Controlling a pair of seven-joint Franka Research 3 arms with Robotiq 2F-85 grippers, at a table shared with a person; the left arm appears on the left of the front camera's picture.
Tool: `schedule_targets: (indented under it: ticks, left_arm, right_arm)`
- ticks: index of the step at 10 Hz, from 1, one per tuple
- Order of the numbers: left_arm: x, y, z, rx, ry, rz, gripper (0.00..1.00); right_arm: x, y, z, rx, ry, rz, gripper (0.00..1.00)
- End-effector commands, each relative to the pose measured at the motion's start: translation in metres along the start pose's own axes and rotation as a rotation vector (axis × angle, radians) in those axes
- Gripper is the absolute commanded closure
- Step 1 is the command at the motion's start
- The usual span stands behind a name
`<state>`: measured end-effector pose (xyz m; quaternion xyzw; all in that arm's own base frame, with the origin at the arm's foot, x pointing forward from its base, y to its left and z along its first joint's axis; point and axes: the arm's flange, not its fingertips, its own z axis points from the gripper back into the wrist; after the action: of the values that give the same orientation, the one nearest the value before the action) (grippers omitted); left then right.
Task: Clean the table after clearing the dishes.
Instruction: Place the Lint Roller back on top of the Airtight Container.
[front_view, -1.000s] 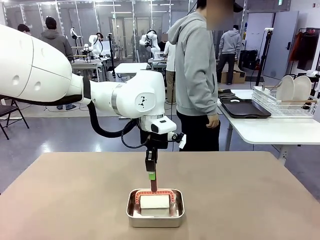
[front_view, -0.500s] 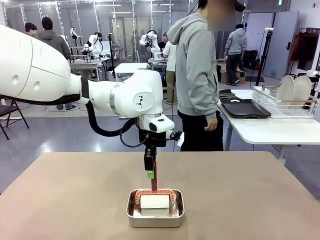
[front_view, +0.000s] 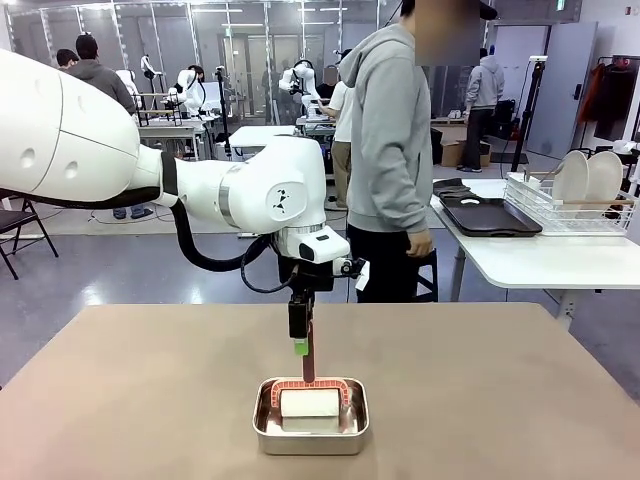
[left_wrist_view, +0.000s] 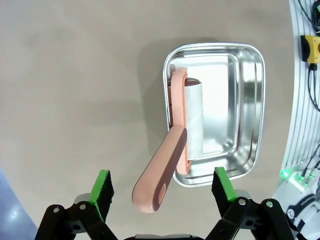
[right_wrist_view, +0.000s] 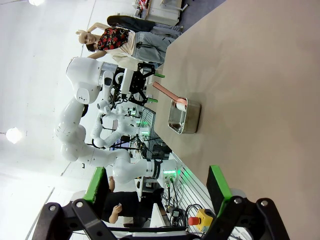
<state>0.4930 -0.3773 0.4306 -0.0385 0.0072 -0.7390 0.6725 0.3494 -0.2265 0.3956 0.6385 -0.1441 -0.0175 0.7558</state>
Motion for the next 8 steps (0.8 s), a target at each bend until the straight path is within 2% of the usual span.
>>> schedule_targets:
  ticks: [1,3,4,8]
  left_arm:
    - [-0.009,-0.006,0.007,0.035,-0.02,-0.018,0.0]
    - [-0.013,-0.008,0.014,0.052,-0.051,-0.031,0.0]
    - [-0.001,0.0,0.008,0.019,-0.008,0.003,0.0]
    - [-0.001,0.0,0.008,0.019,-0.008,0.003,0.0]
  right_arm:
    - [-0.001,0.003,0.0,0.0,-0.001,0.008,0.0]
    - [-0.001,0.003,0.0,0.0,-0.001,0.008,0.0]
    - [-0.001,0.003,0.0,0.0,-0.001,0.008,0.0]
    - [-0.001,0.003,0.0,0.0,-0.001,0.008,0.0]
